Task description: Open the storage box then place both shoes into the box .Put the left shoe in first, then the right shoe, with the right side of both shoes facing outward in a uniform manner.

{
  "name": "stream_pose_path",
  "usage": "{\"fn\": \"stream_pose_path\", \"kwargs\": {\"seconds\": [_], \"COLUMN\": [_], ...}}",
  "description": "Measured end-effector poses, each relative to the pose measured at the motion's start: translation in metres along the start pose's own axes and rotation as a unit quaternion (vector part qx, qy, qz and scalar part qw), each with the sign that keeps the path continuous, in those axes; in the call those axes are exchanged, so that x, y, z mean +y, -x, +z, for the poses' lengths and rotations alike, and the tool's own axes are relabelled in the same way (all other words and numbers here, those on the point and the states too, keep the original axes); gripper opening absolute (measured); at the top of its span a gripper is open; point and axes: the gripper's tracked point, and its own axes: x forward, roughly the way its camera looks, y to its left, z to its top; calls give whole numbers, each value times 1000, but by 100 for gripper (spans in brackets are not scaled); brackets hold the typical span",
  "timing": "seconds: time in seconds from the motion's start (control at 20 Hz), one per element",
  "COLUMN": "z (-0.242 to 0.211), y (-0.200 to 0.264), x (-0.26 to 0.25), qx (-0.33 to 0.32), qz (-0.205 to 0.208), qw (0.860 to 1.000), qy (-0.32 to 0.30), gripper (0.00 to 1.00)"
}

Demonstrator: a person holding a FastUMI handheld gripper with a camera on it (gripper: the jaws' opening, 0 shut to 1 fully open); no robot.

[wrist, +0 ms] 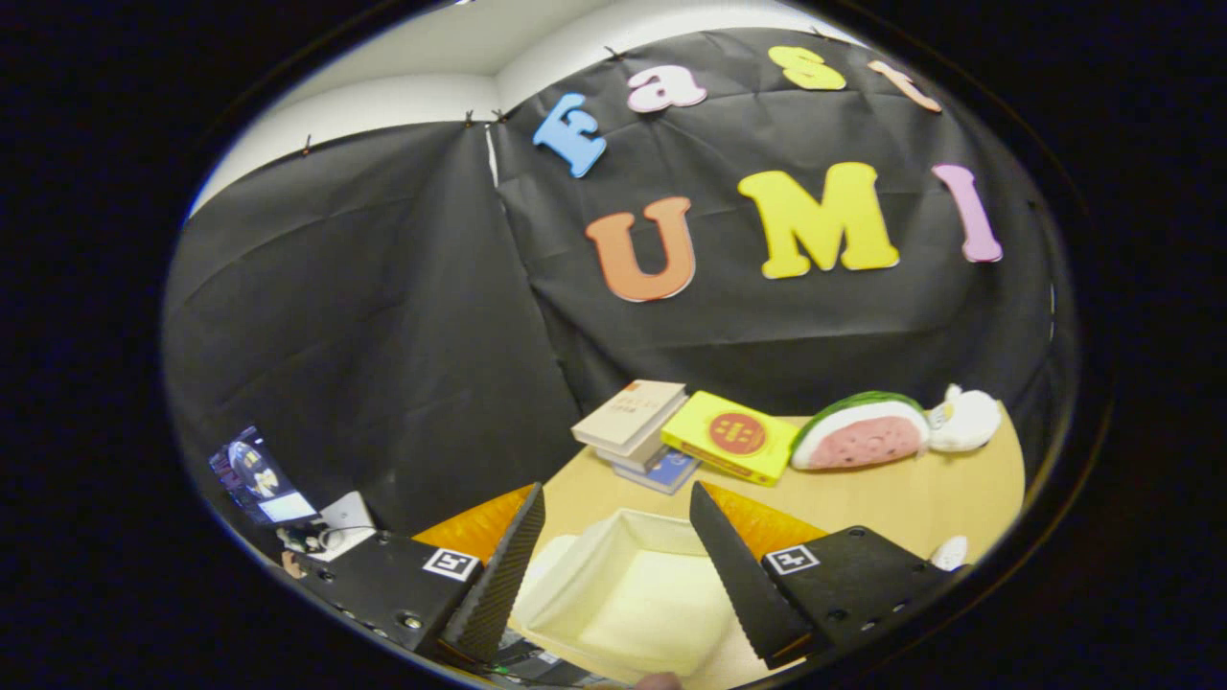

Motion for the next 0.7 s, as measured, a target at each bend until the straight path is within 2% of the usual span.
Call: {"fn": "stream_pose_path", "kwargs": {"seconds": [0.3,0.5,0.7], "z": [-40,-91,-153], "y": [62,81,81], "x": [-133,-196,-241], "qx": [10,64,132], "qz": [-101,-139,-170], "qw": [995,987,973], "qy": [-5,-38,-82], "gripper": [92,95,96]}}
